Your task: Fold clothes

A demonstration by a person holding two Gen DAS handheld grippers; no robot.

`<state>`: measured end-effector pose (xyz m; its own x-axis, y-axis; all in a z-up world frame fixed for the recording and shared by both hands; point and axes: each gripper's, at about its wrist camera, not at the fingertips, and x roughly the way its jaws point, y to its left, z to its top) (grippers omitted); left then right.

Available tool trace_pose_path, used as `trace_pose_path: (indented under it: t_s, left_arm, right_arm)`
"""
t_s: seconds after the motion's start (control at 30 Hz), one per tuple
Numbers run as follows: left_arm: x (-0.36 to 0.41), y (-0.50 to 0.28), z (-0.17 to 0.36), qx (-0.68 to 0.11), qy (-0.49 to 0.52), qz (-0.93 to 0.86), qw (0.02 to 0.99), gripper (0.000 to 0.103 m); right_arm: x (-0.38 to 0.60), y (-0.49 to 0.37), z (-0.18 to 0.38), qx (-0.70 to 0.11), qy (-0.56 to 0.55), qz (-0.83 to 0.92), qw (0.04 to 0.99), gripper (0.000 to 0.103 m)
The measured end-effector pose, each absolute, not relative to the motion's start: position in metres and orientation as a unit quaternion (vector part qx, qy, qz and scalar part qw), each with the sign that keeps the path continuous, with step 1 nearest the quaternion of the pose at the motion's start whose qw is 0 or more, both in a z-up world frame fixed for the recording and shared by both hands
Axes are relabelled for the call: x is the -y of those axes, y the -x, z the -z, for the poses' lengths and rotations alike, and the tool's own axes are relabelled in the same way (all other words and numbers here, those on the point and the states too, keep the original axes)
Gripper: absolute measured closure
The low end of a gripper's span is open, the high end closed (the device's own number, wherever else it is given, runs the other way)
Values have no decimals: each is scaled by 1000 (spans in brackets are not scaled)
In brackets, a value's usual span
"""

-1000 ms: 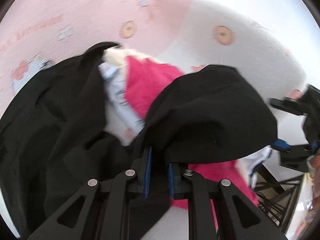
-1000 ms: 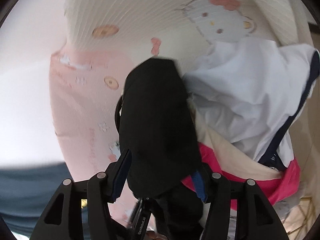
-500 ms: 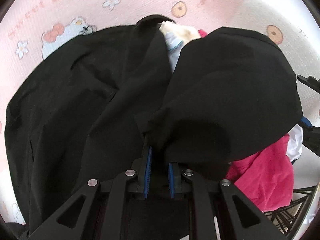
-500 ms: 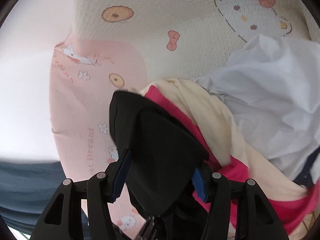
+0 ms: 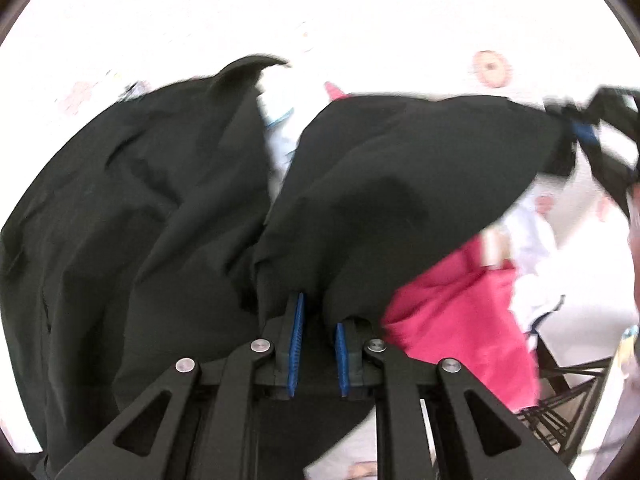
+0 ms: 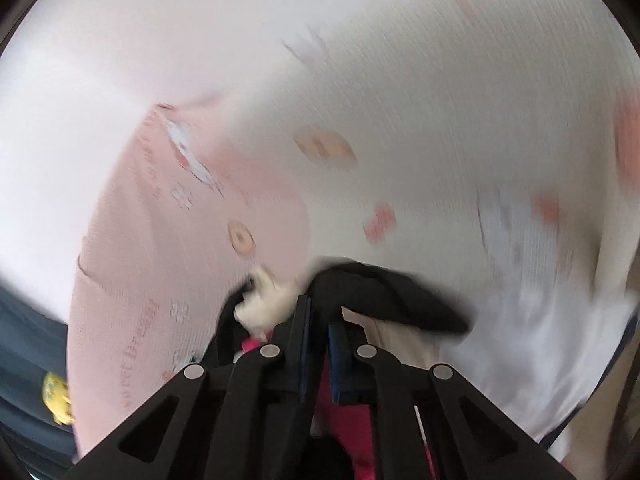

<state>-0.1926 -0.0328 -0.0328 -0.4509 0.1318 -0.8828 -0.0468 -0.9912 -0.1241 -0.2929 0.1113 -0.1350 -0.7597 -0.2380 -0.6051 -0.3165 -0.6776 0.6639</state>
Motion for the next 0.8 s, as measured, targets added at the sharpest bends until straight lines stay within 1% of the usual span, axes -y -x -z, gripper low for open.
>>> trace_pose_path:
  t_s: [0.13,0.27,0.33,0.43,0.53,0.57,0.6,0.7,0.73,0.8]
  left_arm:
    - [8,188,12,53,511,-854,85,91]
    - [-9,189,2,47,506,-855,100,91]
    - [-13,188,-2,58,505,-854,110,91]
    - [-18,189,0,56,517,-847,111,91]
    - [-17,185,5,59,523,-842,117,91]
    - [-15,183,6,62,524,-841,118,91]
    - [-13,181,6,69,522,-842,117,91]
    - [-5,176,4,103,518,-841,116,91]
    - [0,177,4,122,520,-838,116,90]
    - [13,177,3,176,520,-828,115,90]
  right_arm:
    - [-108,298,82,-295,304,-906,29,98]
    - [-106,302,28,-185,257,-948,34,100]
    - [-108,301,9,-150,239,-958,44,100]
    - [-122,313,6,-165,295,-941,25,99]
    - [-143,312,35,-264,352,-897,-38,99]
    - [-146,310,46,-284,361,-887,-45,99]
    - [-147,306,58,-296,374,-878,-43,98]
    - [-142,301,91,-296,423,-856,-28,98]
    - [-140,299,101,-294,438,-849,-24,96]
    - [-135,295,116,-301,458,-836,-27,79]
